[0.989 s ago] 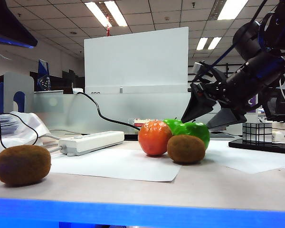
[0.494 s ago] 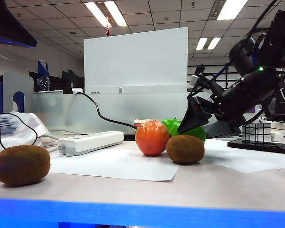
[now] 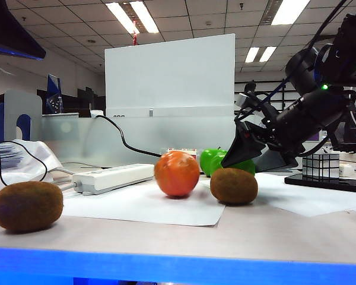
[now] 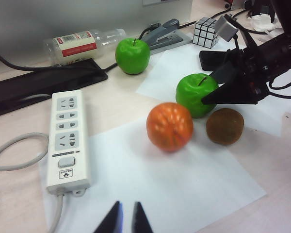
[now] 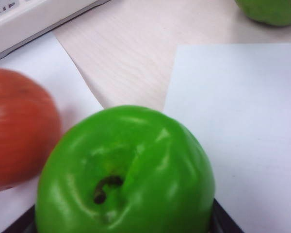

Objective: Put the same fruits together.

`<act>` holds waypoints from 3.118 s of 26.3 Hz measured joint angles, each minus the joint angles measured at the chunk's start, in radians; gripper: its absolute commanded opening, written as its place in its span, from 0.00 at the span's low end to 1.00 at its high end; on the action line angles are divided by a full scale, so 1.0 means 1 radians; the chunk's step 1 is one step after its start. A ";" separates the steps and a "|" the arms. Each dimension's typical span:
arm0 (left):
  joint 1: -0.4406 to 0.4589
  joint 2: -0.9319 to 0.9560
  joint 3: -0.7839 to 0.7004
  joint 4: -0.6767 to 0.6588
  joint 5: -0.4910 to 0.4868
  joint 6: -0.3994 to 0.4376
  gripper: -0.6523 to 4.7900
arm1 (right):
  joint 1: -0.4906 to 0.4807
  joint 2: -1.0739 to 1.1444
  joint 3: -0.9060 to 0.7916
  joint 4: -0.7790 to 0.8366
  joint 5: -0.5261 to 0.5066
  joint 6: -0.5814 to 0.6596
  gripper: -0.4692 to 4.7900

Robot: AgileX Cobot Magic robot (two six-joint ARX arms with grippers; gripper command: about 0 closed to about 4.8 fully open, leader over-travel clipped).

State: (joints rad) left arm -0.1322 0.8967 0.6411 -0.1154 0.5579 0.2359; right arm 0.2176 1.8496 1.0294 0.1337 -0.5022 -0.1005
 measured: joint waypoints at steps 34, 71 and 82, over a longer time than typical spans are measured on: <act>0.000 0.000 0.000 -0.023 0.000 0.000 0.21 | -0.134 0.167 0.323 0.075 0.111 -0.005 0.08; 0.000 0.000 0.000 -0.038 0.000 0.000 0.23 | -0.125 0.319 0.431 0.060 0.058 0.030 1.00; -0.001 0.005 0.000 -0.039 0.098 -0.001 0.35 | -0.126 0.315 0.431 0.063 0.092 0.056 1.00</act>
State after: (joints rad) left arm -0.1329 0.9012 0.6415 -0.1547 0.6563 0.2352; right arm 0.0917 2.1647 1.4609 0.1967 -0.4099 -0.0448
